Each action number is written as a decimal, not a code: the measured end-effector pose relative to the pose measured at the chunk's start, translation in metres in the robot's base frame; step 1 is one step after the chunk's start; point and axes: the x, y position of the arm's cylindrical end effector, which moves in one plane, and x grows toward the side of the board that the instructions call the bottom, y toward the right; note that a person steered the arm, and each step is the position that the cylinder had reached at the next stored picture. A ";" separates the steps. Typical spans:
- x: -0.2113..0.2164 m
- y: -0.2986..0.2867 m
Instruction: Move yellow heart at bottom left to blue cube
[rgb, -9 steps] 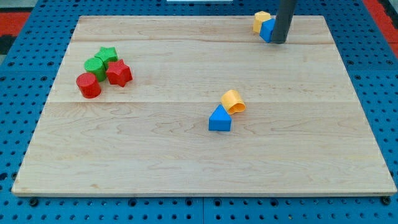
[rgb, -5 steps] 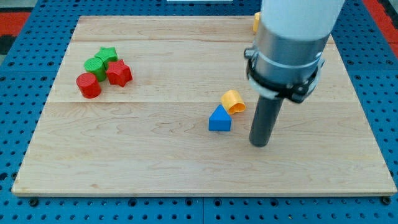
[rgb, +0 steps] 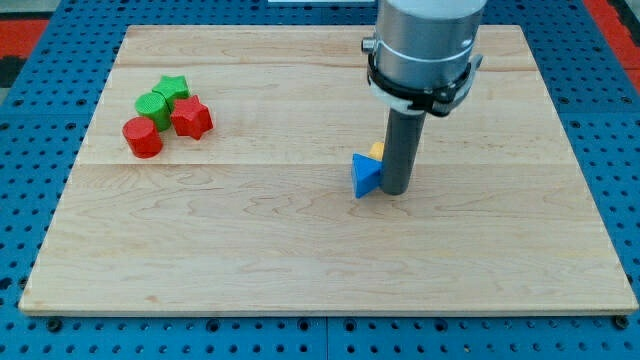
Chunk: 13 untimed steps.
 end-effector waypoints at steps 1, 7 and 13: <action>-0.027 -0.006; -0.107 -0.001; -0.096 0.056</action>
